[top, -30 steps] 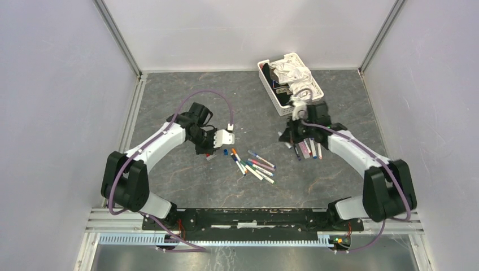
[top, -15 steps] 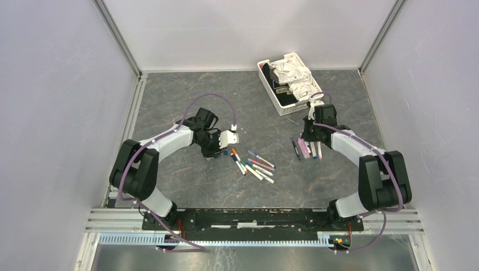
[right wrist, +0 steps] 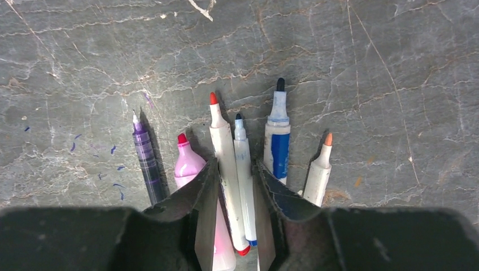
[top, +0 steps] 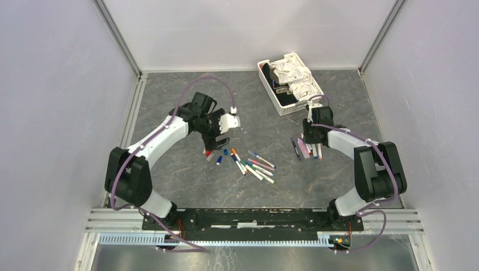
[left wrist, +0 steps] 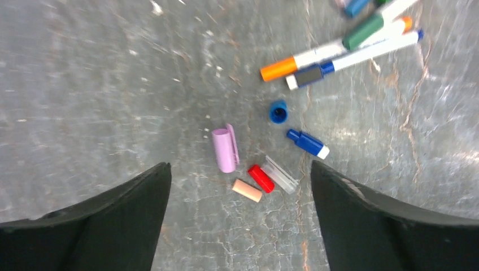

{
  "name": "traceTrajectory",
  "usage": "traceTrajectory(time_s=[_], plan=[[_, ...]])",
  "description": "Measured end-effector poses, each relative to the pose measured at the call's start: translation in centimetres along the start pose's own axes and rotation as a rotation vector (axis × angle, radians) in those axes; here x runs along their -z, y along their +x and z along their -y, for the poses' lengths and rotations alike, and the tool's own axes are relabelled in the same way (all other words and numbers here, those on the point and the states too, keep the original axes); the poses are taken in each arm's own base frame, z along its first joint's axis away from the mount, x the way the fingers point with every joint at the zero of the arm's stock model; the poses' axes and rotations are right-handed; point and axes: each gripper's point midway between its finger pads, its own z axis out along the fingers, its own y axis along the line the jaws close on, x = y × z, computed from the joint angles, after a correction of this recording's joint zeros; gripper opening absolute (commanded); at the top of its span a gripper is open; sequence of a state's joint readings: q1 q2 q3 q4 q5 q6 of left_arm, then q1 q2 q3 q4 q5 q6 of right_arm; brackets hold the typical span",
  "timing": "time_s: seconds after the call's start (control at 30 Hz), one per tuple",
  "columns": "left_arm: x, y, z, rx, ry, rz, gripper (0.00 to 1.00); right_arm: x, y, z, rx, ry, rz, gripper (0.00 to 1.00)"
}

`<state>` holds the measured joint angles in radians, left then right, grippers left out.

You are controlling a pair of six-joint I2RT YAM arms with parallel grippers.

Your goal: Open the pen caps

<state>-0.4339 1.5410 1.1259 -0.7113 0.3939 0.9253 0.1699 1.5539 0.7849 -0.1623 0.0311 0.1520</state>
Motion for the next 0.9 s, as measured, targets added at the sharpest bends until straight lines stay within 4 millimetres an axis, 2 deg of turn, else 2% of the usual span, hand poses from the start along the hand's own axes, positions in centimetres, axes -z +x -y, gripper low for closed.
traceTrajectory(time_s=[0.2, 0.33, 0.43, 0.53, 0.63, 0.73, 0.9], plan=[[5.0, -4.5, -2.8, -0.013, -0.121, 0.075, 1.0, -0.1, 0.2, 0.1, 0.001, 0.003, -0.008, 0.33], [8.4, -6.2, -4.4, -0.019, -0.214, 0.1, 1.0, 0.6, -0.3, -0.3, 0.006, -0.004, 0.012, 0.36], [10.8, -7.1, -5.3, -0.017, -0.283, 0.124, 1.0, 2.1, -1.6, -1.9, 0.039, -0.033, 0.066, 0.38], [12.3, -7.2, -5.7, 0.008, -0.336, 0.131, 1.0, 3.9, -3.0, -5.7, 0.12, -0.108, 0.128, 0.37], [12.9, -6.7, -6.3, 0.061, -0.376, 0.123, 1.0, 5.8, -3.4, -11.1, 0.238, -0.226, 0.175, 0.34], [13.2, -6.1, -6.8, 0.103, -0.398, 0.115, 1.0, 7.3, -2.1, -15.9, 0.335, -0.351, 0.178, 0.31], [14.2, -4.4, -8.0, 0.189, -0.433, 0.117, 1.0, 9.1, 1.7, -22.1, 0.472, -0.483, 0.142, 0.29]])
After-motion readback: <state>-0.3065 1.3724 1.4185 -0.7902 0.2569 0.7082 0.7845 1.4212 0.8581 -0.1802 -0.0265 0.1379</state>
